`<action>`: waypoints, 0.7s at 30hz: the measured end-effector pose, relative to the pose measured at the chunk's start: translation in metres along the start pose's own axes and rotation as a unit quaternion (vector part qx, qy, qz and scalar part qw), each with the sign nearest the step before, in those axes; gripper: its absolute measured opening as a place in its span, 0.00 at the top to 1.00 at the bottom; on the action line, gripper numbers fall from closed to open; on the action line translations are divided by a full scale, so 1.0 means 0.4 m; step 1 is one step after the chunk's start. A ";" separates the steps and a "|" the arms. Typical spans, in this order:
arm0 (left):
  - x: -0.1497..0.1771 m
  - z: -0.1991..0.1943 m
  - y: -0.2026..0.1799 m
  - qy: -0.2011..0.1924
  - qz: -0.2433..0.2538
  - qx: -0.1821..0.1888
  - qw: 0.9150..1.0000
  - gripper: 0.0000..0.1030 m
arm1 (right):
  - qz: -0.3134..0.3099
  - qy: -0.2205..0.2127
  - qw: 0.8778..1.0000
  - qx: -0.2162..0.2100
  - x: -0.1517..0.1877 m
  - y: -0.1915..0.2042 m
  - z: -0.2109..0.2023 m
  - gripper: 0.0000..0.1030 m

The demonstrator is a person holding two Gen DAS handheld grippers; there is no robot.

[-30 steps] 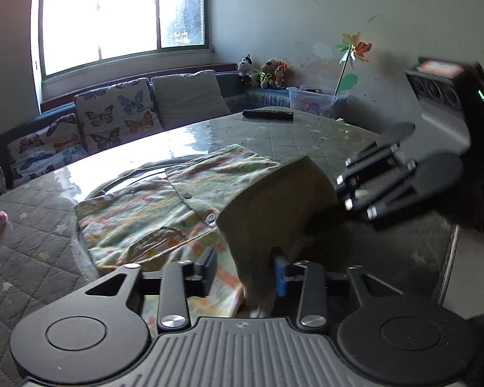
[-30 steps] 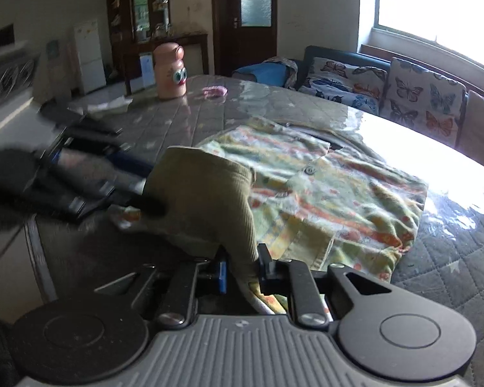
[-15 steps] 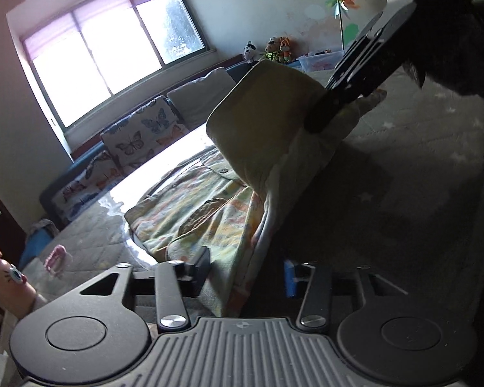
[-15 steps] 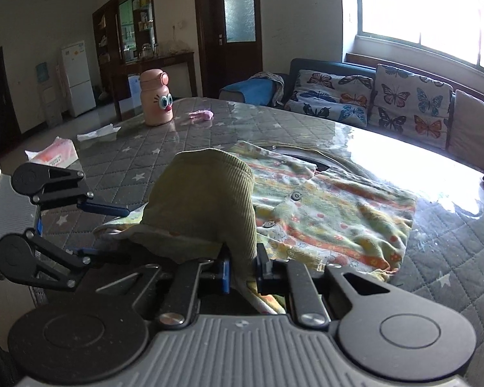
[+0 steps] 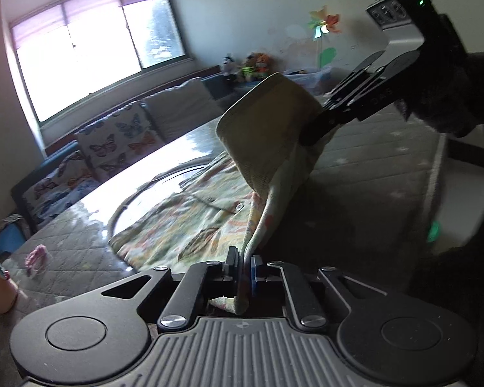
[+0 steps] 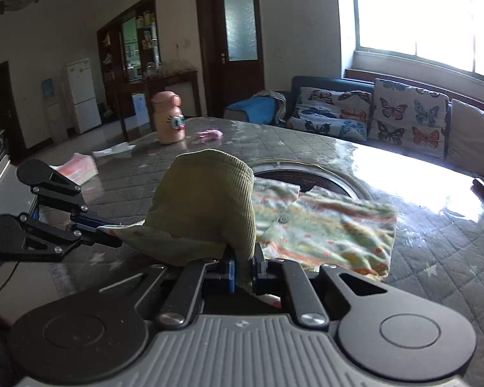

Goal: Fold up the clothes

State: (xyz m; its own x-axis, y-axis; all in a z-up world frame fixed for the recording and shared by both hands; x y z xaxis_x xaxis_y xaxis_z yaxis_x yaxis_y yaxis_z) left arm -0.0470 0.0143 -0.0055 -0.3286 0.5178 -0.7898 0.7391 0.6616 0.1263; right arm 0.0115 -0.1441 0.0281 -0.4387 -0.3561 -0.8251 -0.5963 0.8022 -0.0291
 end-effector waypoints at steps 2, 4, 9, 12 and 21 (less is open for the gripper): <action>-0.011 -0.030 -0.026 0.002 0.005 0.021 1.000 0.93 | -0.005 0.001 1.000 -0.005 0.006 0.009 -0.043 0.92; -0.026 -0.046 -0.032 0.001 0.005 0.031 1.000 0.93 | -0.010 0.000 1.000 -0.004 0.003 0.012 -0.063 0.92; -0.062 -0.035 0.015 -0.009 -0.009 0.018 1.000 0.93 | -0.014 -0.005 1.000 0.001 -0.047 -0.010 -0.022 0.92; -0.070 -0.011 0.078 -0.013 -0.030 -0.005 0.999 0.93 | -0.016 -0.007 1.000 0.004 -0.077 -0.023 0.002 0.92; -0.067 0.132 0.297 0.017 -0.102 -0.041 0.994 0.92 | -0.037 0.015 0.999 0.013 -0.181 -0.083 0.215 0.92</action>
State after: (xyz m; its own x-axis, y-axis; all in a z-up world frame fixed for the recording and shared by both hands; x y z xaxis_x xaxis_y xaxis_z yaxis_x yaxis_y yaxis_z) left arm 0.0805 0.0503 -0.0012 -0.4882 0.3853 -0.7831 0.6044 0.7966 0.0151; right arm 0.1208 -0.1036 0.0404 -0.4141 -0.4279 -0.8034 -0.6095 0.7859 -0.1044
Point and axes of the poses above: each gripper's, at about its wrist camera, not at the fingertips, and z roughly the way its jaws point, y to its left, x to its underside, the point moved 10 cm from there along z, roughly the way its jaws point, and after that the axes turned 11 degrees about x, right-handed, at the moved point
